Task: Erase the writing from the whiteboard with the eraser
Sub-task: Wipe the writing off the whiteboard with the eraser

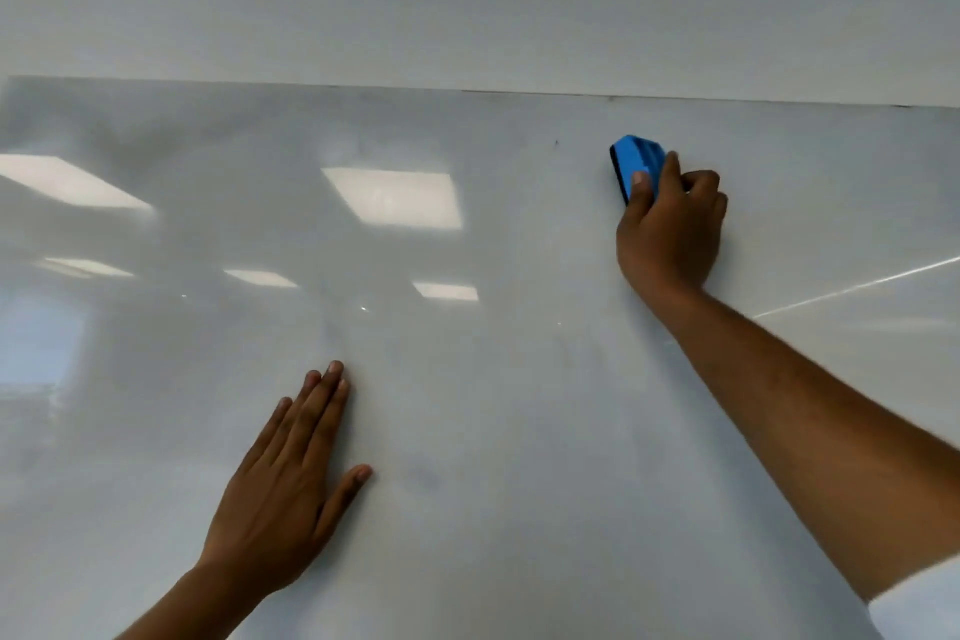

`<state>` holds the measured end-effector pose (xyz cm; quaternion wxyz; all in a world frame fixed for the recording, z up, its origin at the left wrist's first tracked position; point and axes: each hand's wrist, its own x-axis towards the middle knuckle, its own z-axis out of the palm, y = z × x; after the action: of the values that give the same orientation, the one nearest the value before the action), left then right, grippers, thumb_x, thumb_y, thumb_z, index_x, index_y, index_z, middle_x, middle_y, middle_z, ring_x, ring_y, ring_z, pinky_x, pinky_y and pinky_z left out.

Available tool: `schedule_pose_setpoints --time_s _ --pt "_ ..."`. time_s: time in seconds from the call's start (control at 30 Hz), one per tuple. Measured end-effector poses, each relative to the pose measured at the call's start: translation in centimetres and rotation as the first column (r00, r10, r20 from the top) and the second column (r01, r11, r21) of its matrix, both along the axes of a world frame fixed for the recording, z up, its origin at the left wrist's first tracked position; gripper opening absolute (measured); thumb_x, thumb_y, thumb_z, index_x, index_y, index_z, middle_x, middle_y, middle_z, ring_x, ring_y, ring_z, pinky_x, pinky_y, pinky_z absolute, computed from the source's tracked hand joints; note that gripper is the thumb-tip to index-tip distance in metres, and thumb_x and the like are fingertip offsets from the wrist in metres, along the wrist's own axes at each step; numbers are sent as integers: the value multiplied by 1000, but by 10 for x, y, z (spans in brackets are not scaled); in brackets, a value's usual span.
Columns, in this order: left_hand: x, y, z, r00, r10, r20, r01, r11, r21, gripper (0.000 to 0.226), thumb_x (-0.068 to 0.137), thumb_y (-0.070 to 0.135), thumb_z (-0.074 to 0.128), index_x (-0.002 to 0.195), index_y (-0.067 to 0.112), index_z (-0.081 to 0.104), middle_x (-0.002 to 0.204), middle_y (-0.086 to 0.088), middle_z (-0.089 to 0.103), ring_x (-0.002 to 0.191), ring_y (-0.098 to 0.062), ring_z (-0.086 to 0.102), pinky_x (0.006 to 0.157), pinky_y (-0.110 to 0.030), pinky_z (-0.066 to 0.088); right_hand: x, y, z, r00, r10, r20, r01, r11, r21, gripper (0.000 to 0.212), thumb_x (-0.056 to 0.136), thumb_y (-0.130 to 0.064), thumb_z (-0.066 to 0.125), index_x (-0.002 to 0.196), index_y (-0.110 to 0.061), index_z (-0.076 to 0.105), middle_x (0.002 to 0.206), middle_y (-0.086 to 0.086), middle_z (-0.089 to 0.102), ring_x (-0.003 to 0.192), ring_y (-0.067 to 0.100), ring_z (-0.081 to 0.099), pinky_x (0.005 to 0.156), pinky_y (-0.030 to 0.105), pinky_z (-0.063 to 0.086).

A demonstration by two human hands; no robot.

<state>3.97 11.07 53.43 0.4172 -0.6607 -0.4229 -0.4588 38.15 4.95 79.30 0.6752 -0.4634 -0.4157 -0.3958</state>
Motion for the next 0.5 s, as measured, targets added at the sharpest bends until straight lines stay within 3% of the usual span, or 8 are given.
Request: schedule_pose_setpoints --time_s 0.13,0.23,0.33,0.4,0.5 --pt "-3 13 0 998 -52 35 51 998 37 83 112 61 24 170 2 26 180 -8 20 167 -22 13 135 -34 10 -28 14 34 990 -29 141 27 999 18 56 109 -44 34 155 -11 39 134 15 50 121 32 48 95 41 46" --pt "-3 18 1 997 -72 39 69 996 57 80 112 59 26 170 4 25 181 -6 18 168 -19 12 136 -32 8 -87 24 29 938 1 346 3 1000 -11 55 108 -45 35 152 -13 43 133 14 51 120 32 48 94 42 47" --pt "-6 21 -4 994 -87 66 82 995 63 81 112 59 26 172 6 20 182 -4 13 168 -17 8 136 -29 4 -145 34 -17 843 -4 537 36 998 -48 55 107 -45 37 151 -13 44 132 12 52 117 31 49 90 42 47" --pt "-12 23 -14 981 -109 162 103 994 46 82 111 61 25 173 8 15 183 -3 9 169 -17 5 136 -29 3 -170 36 -57 772 12 636 42 997 -70 55 106 -45 39 151 -13 45 133 12 54 115 31 50 89 42 47" --pt "-29 25 -29 974 -103 202 103 995 13 87 110 65 24 172 4 15 182 -7 8 169 -21 6 136 -30 2 -187 35 -122 604 95 792 26 990 -139 56 106 -44 44 150 -11 48 130 12 58 112 30 54 88 42 51"
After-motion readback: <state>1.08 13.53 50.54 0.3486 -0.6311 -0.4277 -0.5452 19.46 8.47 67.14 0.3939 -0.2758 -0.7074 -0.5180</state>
